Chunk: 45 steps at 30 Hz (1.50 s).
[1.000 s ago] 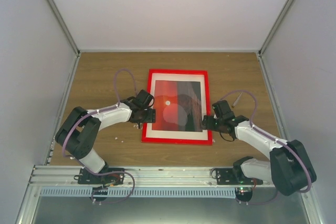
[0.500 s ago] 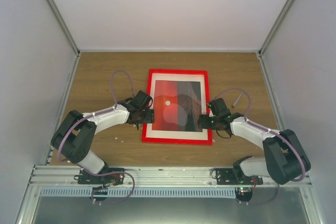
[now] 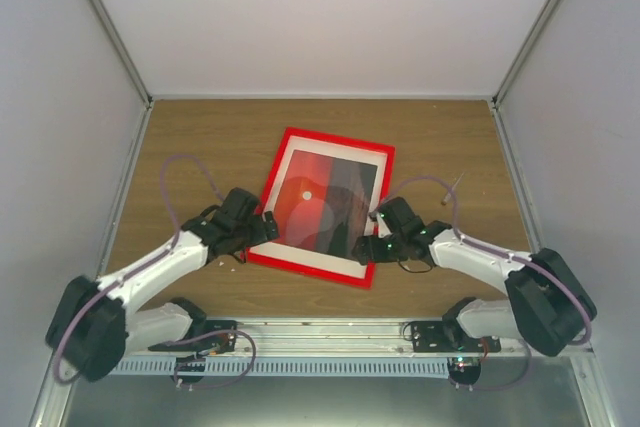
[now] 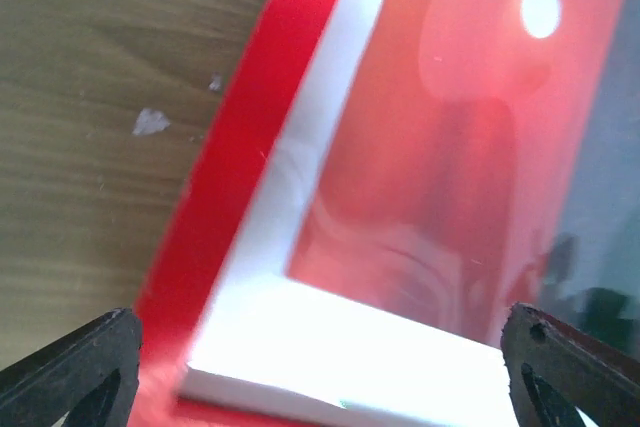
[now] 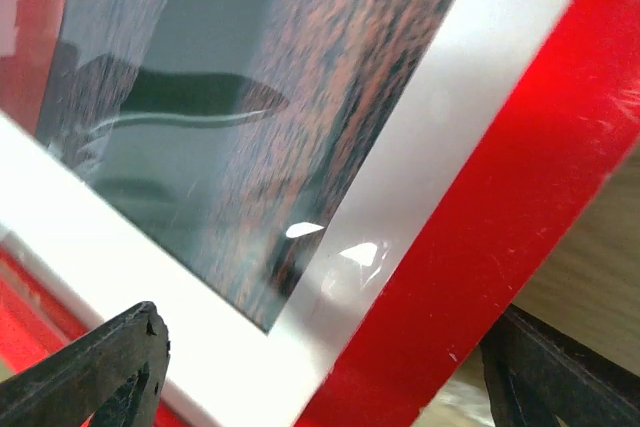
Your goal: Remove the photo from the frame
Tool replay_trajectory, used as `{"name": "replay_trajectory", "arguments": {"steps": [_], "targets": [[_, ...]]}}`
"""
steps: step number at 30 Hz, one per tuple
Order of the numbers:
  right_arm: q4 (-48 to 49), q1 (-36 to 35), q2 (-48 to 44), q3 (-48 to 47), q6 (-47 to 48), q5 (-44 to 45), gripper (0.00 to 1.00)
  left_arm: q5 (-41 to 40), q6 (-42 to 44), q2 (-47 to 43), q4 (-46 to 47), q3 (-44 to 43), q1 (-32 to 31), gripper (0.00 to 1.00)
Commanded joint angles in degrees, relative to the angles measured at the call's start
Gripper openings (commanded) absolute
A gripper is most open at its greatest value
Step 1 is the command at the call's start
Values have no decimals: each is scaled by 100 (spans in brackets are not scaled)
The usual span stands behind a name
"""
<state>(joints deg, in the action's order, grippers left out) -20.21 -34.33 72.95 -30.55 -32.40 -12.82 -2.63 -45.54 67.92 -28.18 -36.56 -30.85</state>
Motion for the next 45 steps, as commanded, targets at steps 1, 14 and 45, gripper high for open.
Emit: {"name": "replay_trajectory", "arguments": {"steps": [1, 14, 45], "targets": [[116, -498, 424, -386, 70, -601, 85, 127, -834, -971, -198, 400, 81, 99], [-304, 1569, 1184, -2678, 1545, -423, 95, 746, -1872, -2161, -378, 1405, 106, 99], [-914, 2615, 6093, -6808, 3933, -2005, 88, 1262, -1857, -1026, 990, 1952, 88, 97]]}}
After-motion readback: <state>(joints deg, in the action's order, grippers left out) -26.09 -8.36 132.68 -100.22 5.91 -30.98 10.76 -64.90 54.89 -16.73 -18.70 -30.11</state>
